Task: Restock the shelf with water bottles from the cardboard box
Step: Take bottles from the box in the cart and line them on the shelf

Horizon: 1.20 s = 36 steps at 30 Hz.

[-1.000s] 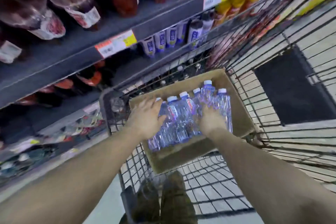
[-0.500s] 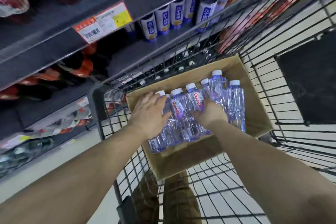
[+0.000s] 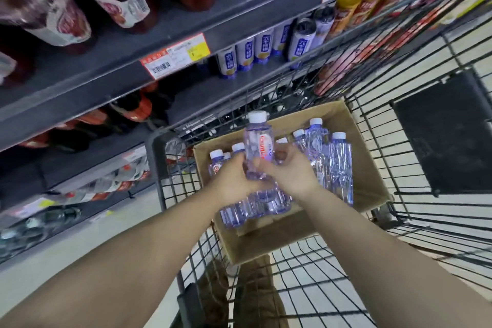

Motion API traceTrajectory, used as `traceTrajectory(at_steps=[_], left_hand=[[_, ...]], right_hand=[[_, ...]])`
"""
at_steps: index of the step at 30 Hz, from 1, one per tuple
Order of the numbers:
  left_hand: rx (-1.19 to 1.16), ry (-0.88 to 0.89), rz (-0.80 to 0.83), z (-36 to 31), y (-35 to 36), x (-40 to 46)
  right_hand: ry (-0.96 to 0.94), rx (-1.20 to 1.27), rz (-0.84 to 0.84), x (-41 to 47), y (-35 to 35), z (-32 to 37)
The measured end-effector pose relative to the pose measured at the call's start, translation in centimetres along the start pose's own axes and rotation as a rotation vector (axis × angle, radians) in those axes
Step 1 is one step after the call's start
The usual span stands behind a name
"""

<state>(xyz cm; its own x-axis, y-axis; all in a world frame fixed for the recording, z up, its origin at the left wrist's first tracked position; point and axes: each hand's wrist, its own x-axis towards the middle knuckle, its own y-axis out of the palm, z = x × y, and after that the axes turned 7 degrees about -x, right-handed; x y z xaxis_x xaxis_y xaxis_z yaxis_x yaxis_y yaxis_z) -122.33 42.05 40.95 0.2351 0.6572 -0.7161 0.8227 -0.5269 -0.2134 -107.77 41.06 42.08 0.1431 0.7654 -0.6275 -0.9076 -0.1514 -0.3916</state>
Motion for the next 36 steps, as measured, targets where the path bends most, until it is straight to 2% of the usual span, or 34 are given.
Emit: traceTrajectory(at_steps=[3, 6, 10, 14, 18, 20, 24, 26, 32, 36], left_hand=[[-0.055, -0.052, 0.013, 1.2, -1.3, -0.8], [-0.067, -0.105, 0.022, 2.4, -2.4, -1.7], [-0.078, -0.103, 0.032, 3.4, -2.8, -2.2], [-0.119, -0.083, 0.011, 3.8, -2.9, -2.2], [-0.130, -0.061, 0.001, 4.0, -3.2, -2.9], [-0.148, -0.072, 0.012, 4.0, -3.4, -3.3], [-0.155, -0.059, 0.041, 1.8, -4.4, -6.3], [-0.168, -0.027, 0.056, 0.7, -5.3, -7.9], [-0.221, 0.130, 0.118, -5.2, -8.9, -15.7], [-0.288, 0.320, 0.103, -8.7, -12.0, -21.9]], right_hand=[[0.048, 0.138, 0.014, 0.3, 0.0, -1.6], [0.145, -0.117, 0.025, 0.7, 0.3, -4.4], [0.219, -0.395, 0.165, 0.5, 1.9, -7.1], [0.219, -0.378, 0.119, 1.3, 2.6, -7.7], [0.170, -0.380, 0.146, 0.9, 1.6, -6.7], [0.154, -0.328, 0.139, 0.1, 0.7, -6.2], [0.145, -0.027, 0.138, -4.3, -1.2, -3.8], [0.113, 0.048, 0.133, -6.8, -1.7, -1.9], [-0.049, 0.306, 0.129, -14.9, -2.1, 5.3], [-0.228, 0.323, 0.090, -20.4, -2.5, 11.0]])
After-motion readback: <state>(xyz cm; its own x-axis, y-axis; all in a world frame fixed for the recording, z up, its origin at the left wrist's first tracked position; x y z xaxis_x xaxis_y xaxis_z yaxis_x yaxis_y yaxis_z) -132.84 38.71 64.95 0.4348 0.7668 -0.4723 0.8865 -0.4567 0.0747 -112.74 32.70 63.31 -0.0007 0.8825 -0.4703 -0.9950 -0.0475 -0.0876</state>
